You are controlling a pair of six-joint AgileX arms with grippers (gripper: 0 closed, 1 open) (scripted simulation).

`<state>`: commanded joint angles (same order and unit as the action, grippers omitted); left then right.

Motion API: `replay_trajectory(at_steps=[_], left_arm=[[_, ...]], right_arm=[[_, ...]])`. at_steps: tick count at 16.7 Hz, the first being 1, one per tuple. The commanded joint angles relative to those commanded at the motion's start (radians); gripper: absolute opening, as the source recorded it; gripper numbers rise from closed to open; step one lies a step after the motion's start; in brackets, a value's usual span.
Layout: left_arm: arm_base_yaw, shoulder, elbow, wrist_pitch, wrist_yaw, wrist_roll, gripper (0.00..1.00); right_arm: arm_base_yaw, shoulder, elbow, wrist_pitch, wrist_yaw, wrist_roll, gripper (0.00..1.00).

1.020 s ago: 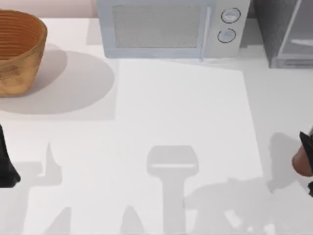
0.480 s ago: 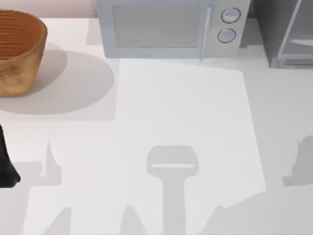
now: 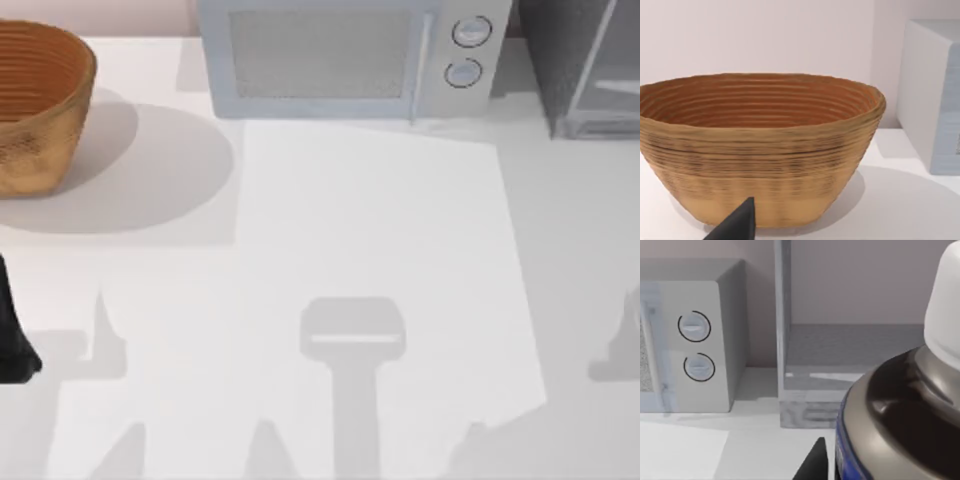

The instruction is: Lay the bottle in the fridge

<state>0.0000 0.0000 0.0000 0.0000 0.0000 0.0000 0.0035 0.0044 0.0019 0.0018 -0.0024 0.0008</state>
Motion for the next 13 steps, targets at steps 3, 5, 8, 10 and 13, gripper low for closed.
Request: replay_trajectory(at_steps=[3,5,8,10,13], left_arm=[[0.000,0.000,0.000,0.000,0.000,0.000,1.00],[0.000,0.000,0.000,0.000,0.000,0.000,1.00],[0.000,0.000,0.000,0.000,0.000,0.000,1.00],[0.000,0.000,0.000,0.000,0.000,0.000,1.00],[0.000,0.000,0.000,0.000,0.000,0.000,1.00]], right_arm=[[-0.004,0.031,0.020,0.023,-0.007,-0.001,0.01],[-0.017,0.104,0.067,0.077,-0.021,-0.001,0.01],[-0.048,0.293,0.178,0.205,-0.051,0.000,0.01],[-0.075,0.471,0.271,0.311,-0.074,0.002,0.01],[-0.120,0.809,0.421,0.485,-0.111,0.004,0.01]])
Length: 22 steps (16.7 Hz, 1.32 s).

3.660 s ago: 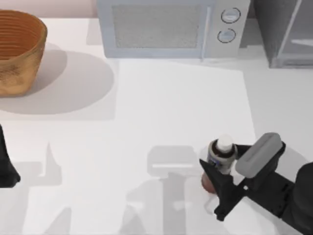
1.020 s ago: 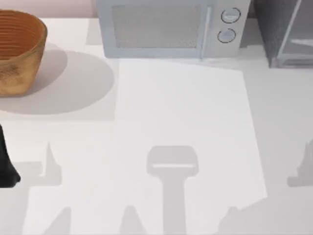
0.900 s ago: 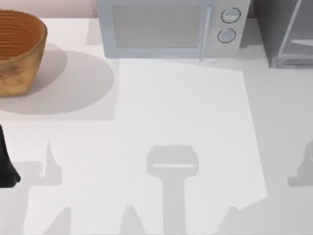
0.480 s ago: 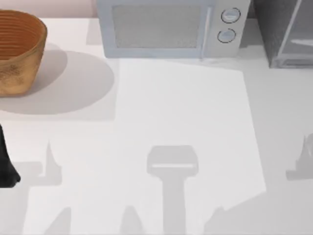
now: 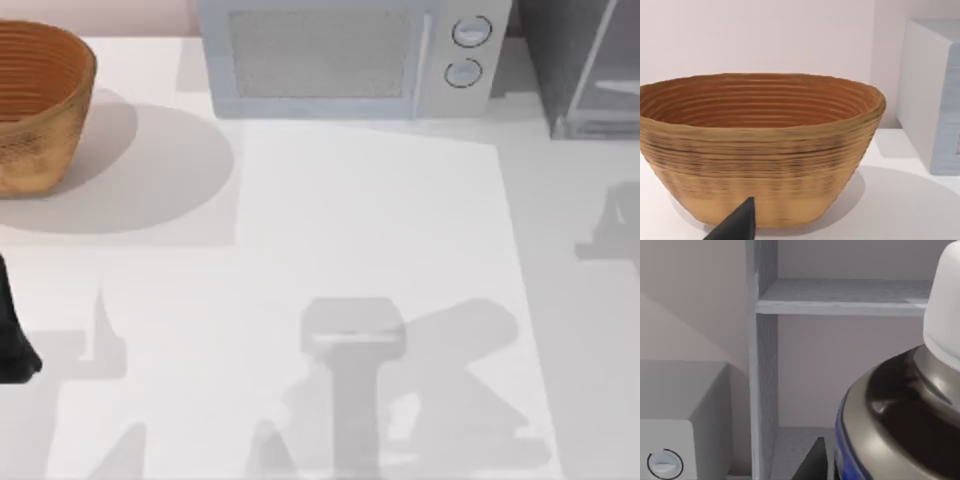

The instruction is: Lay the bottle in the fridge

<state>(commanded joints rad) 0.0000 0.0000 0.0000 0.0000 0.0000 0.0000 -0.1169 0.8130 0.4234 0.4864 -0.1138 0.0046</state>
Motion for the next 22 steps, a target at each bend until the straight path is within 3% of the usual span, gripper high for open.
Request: replay_trajectory(at_steps=[6,11,15,22], left_arm=[[0.000,0.000,0.000,0.000,0.000,0.000,1.00],[0.000,0.000,0.000,0.000,0.000,0.000,1.00],[0.000,0.000,0.000,0.000,0.000,0.000,1.00],[0.000,0.000,0.000,0.000,0.000,0.000,1.00]], right_arm=[[-0.086,0.735,0.294,0.338,-0.077,0.002,0.01],[-0.139,1.147,0.479,0.551,-0.126,0.006,0.01],[-0.161,1.288,0.554,0.638,-0.146,0.010,0.01],[-0.154,1.309,0.570,0.633,-0.145,0.010,0.01]])
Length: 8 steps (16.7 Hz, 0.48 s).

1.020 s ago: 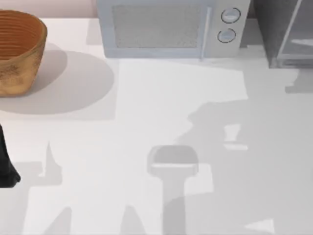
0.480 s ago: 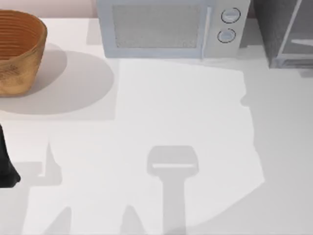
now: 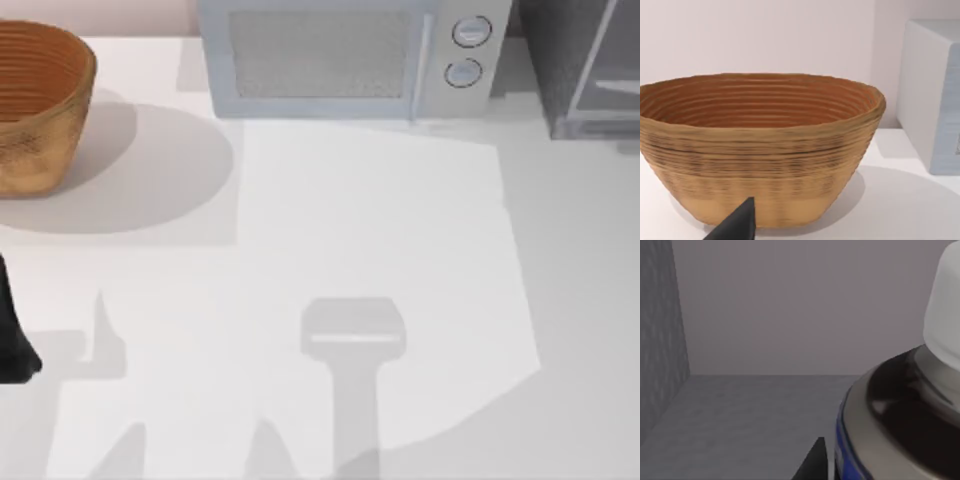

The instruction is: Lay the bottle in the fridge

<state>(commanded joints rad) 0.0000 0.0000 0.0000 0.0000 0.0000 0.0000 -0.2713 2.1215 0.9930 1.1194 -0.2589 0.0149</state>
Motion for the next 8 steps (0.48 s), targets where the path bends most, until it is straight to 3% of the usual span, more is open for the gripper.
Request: replay_trajectory(at_steps=[8], left_arm=[[0.000,0.000,0.000,0.000,0.000,0.000,1.00]], right_arm=[[0.034,0.200,0.393,-0.173,0.038,-0.001,0.01]])
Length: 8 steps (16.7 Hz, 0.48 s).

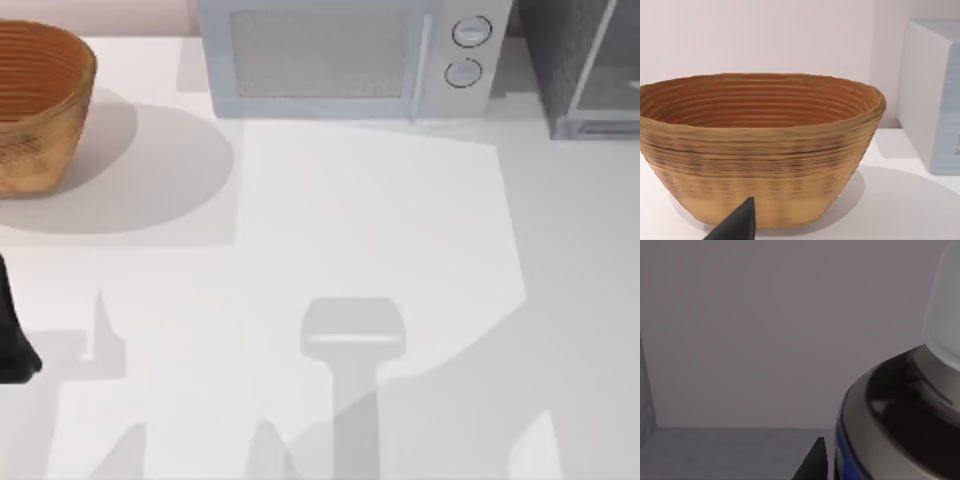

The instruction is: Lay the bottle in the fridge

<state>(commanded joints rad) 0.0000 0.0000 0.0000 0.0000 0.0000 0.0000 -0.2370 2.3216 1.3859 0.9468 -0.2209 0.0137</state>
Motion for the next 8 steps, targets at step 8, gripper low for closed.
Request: replay_trajectory(at_steps=[8], left_arm=[[0.000,0.000,0.000,0.000,0.000,0.000,1.00]], right_arm=[[0.013,0.054,0.099,-0.062,0.014,0.000,0.01]])
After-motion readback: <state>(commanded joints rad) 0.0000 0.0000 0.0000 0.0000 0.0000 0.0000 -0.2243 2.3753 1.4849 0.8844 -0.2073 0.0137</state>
